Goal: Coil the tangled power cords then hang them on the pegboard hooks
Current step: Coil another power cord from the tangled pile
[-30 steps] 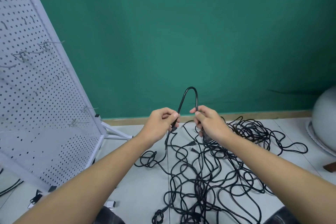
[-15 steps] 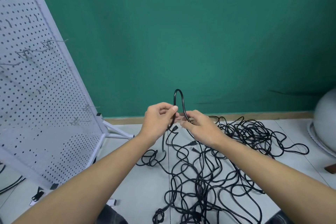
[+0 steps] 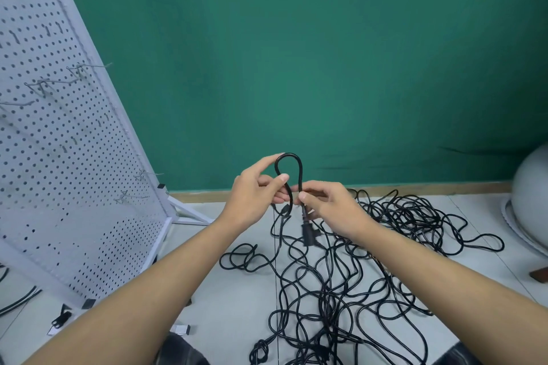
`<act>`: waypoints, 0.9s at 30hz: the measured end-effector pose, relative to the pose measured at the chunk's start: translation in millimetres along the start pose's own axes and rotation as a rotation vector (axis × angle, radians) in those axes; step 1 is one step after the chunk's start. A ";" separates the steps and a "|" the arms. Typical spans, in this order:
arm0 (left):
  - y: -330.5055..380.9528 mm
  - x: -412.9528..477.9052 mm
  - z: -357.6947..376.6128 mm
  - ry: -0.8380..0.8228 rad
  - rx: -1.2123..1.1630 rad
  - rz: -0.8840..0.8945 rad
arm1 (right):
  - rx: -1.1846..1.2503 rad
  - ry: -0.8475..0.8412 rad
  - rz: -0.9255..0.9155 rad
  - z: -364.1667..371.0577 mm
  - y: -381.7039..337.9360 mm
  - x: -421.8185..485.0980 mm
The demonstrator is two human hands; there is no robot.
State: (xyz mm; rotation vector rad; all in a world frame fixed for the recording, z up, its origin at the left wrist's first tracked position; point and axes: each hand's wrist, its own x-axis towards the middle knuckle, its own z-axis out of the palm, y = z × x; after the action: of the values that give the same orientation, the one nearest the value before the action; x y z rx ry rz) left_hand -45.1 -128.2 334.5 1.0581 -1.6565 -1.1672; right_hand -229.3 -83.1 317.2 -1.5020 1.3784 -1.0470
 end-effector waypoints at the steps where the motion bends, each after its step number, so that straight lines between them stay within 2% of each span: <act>1: -0.6 0.5 -0.4 -0.023 0.004 -0.002 | -0.009 -0.009 -0.002 -1.9 1.0 0.4; 10: 5.1 0.5 -2.3 0.002 -0.130 -0.107 | -0.461 -0.102 -0.127 -3.0 -10.1 -1.0; 14: 9.2 -1.4 -1.1 -0.009 -0.176 -0.129 | -0.412 -0.174 -0.100 -6.6 -10.3 -1.3; 18: 10.5 -0.6 -3.9 0.035 -0.218 -0.172 | -0.195 -0.263 0.021 -8.5 -11.7 -2.4; 21: 11.4 0.4 -1.2 0.007 -0.214 -0.205 | -0.249 -0.295 0.010 -7.8 -10.6 -2.4; 25: 7.6 -0.5 1.7 -0.040 -0.020 -0.131 | -0.362 -0.311 0.035 -6.7 -2.8 -3.9; 27: 8.2 -1.9 -0.8 -0.074 -0.030 -0.119 | -0.354 -0.337 0.071 -7.3 0.6 -5.2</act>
State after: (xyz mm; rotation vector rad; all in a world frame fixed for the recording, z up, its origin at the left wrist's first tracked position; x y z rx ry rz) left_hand -45.2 -124.8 342.2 1.1197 -1.6458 -1.3187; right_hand -236.6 -78.2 318.7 -1.7736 1.4068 -0.4900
